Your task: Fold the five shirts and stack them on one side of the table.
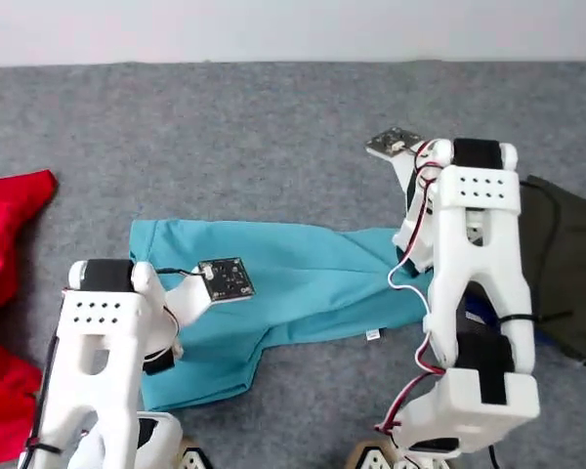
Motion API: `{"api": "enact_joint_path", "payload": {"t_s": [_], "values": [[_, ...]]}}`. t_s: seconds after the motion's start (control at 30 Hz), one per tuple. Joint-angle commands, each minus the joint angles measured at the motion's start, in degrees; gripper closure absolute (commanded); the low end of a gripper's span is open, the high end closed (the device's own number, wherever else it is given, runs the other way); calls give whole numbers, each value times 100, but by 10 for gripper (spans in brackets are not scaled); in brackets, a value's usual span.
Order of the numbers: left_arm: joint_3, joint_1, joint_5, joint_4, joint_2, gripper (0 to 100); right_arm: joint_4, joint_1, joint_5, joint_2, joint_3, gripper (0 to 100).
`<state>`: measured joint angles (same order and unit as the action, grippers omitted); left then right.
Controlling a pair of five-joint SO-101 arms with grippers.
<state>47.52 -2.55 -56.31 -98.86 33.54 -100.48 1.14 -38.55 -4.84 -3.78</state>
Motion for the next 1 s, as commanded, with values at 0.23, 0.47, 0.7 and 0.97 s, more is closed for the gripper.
{"api": "enact_joint_path", "payload": {"t_s": [0.23,0.47,0.7,0.97], "values": [[75,0,-598,-176,114,987,-215,75,-527,857,651,990],[145,-9,-826,-176,176,986,-207,75,-527,848,659,984],[-136,-440,-800,-176,176,894,-215,224,-492,892,633,806],[-523,-993,-791,-176,185,836,-207,347,-501,875,624,787]]}}
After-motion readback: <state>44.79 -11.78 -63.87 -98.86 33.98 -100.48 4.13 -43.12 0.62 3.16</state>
